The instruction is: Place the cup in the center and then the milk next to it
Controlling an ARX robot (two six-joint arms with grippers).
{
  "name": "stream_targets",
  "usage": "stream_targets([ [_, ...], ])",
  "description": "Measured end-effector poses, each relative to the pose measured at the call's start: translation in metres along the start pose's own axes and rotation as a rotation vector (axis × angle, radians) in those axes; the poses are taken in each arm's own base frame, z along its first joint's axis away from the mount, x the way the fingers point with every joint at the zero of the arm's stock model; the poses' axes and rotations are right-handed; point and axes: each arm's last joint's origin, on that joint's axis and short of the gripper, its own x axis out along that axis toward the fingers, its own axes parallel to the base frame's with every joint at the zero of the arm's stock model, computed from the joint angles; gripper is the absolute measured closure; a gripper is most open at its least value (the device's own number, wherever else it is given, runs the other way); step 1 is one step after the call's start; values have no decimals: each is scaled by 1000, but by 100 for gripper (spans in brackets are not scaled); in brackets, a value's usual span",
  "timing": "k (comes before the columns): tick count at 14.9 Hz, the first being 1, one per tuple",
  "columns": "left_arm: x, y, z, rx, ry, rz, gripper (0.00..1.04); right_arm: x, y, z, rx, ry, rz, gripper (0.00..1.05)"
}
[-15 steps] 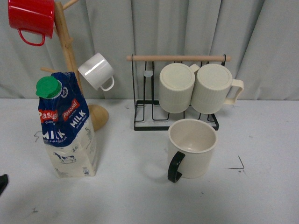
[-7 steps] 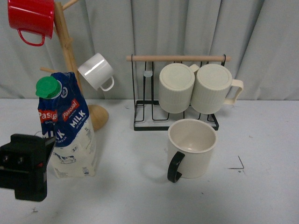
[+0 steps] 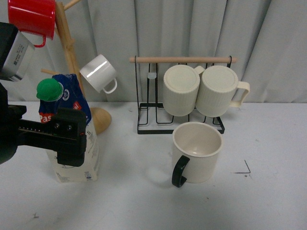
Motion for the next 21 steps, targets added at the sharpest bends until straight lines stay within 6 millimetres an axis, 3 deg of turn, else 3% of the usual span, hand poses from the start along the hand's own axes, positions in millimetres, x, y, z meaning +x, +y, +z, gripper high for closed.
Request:
stream_targets([
  [5,28,-3,-1,54,-48,55,7,0,0,0,0,0,0,6],
  [10,51,4,-10,19,37,41,7,0,0,0,0,0,0,6],
  [18,51,4,-8,-107,63,24,93,0,0,0,0,0,0,6],
  [19,49,1,-7,-103,66,28,101,0,0,0,0,0,0,6],
  [21,44,-9,-5,-102,65,28,102,0,0,0,0,0,0,6],
])
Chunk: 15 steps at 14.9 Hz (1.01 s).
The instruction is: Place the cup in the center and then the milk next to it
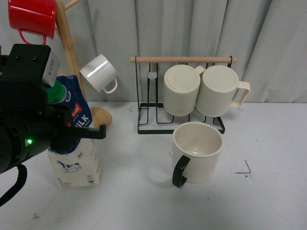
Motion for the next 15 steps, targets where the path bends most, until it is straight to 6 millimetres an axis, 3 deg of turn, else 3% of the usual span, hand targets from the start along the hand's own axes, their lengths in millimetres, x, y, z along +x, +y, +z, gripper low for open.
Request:
stream_targets([
  [6,-3,-57,22,33,-96,-103,102,0,0,0,0,0,0,6],
  [13,17,-80,5,75,-42,-99,102,0,0,0,0,0,0,6],
  [14,17,-83,9,74,-46,-112,79,0,0,0,0,0,0,6],
  [15,17,-83,10,74,-48,-114,78,0,0,0,0,0,0,6],
])
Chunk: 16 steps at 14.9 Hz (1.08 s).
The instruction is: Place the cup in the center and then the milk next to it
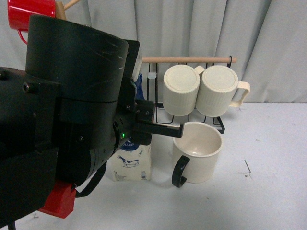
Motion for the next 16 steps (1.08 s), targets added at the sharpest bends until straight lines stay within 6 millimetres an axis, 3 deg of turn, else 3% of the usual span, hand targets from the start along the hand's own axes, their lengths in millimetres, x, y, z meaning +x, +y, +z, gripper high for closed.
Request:
stream_targets([
  [6,-6,-2,8,-5,-25,-31,54,0,0,0,0,0,0,6],
  [8,-23,0,11,21,-29,-94,32,0,0,0,0,0,0,6],
  [10,-55,9,8,48,-11,-207,9,0,0,0,0,0,0,6],
  [11,-75,15,4,64,-23,-284,5,0,0,0,0,0,0,6],
  [13,-111,36,-2,57,-115,-369,7,0,0,0,0,0,0,6],
  [15,-113,45,-8,-15,-289,-93,23,0,0,0,0,-1,1,6],
  [16,-124,66,-26,-42,-287,82,36,0,0,0,0,0,-3,6],
])
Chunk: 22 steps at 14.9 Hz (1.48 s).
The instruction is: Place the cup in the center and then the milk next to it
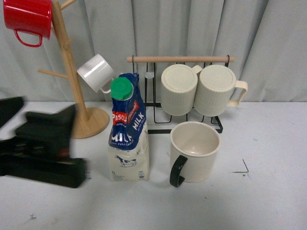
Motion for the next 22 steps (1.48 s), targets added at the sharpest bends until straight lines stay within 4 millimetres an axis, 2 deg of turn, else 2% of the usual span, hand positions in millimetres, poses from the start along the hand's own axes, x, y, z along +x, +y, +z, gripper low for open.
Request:
stream_targets([
  [1,-8,17,3,-18,-26,76,47,0,0,0,0,-1,0,6],
  [2,-14,27,12,-39,-75,81,59,0,0,0,0,0,2,6],
  [5,-34,51,4,-30,-41,75,97,0,0,0,0,0,2,6],
  [6,-38,56,7,-33,-61,74,103,0,0,0,0,0,2,6],
  [13,-64,77,9,-37,-77,71,103,0,0,0,0,0,2,6],
  [15,-70,89,10,-37,-87,97,103,0,0,0,0,0,2,6],
  [22,-83,86,10,-36,-87,70,103,0,0,0,0,0,3,6],
])
